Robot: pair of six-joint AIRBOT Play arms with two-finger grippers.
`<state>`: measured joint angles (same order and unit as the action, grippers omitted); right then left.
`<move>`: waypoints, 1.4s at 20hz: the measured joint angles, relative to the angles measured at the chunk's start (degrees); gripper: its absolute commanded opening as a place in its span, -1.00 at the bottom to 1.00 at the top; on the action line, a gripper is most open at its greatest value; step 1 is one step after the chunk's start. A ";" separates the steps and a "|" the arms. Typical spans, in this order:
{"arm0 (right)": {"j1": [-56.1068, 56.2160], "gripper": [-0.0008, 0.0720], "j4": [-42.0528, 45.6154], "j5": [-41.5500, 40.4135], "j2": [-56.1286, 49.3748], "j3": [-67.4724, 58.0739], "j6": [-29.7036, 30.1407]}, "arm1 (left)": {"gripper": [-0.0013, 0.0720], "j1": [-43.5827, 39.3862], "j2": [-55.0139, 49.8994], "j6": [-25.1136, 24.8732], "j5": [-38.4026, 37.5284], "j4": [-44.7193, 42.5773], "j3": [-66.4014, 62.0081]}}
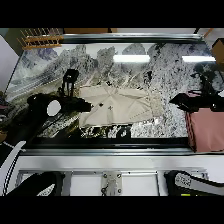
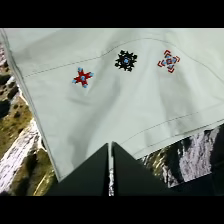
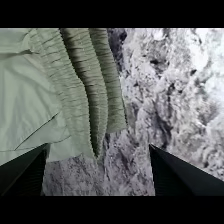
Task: Fold the clothes and pants, and hang the long-sleeved shirts on hangers.
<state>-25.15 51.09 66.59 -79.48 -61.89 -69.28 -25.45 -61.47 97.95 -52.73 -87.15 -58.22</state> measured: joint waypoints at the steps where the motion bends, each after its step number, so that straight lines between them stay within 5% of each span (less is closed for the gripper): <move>1: -0.55 0.99 -1.92 0.24 -2.14 -0.02 1.97 | -0.95 -0.85 0.07 0.57 0.42 0.07 -0.02; 9: -1.55 0.99 -11.63 5.11 -20.63 -6.93 12.35 | -0.95 -6.27 0.22 4.17 1.70 0.37 -0.02; 22: 9.20 0.94 -13.68 13.40 -32.11 -17.77 13.84 | -0.95 -7.48 0.22 6.01 1.90 1.73 -0.02; 23: 10.16 0.42 -13.57 13.38 -32.20 -17.81 13.84 | -0.95 -7.48 0.22 6.03 1.90 1.75 -0.02; 24: 11.04 -0.55 -12.85 12.79 -32.30 -17.86 13.92 | -0.95 -7.48 0.22 6.03 1.90 1.75 -0.02; 25: 11.89 -0.91 -11.80 12.24 -32.54 -17.77 14.16 | -0.95 -7.48 0.22 6.14 1.90 1.75 -0.02; 28: 13.66 -0.93 -12.48 12.33 -32.28 -17.92 15.67 | -0.95 -7.48 0.28 6.14 1.99 1.81 -0.04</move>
<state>-11.49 38.61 78.91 -111.77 -79.81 -53.60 -32.93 -61.19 104.09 -50.74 -85.34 -58.26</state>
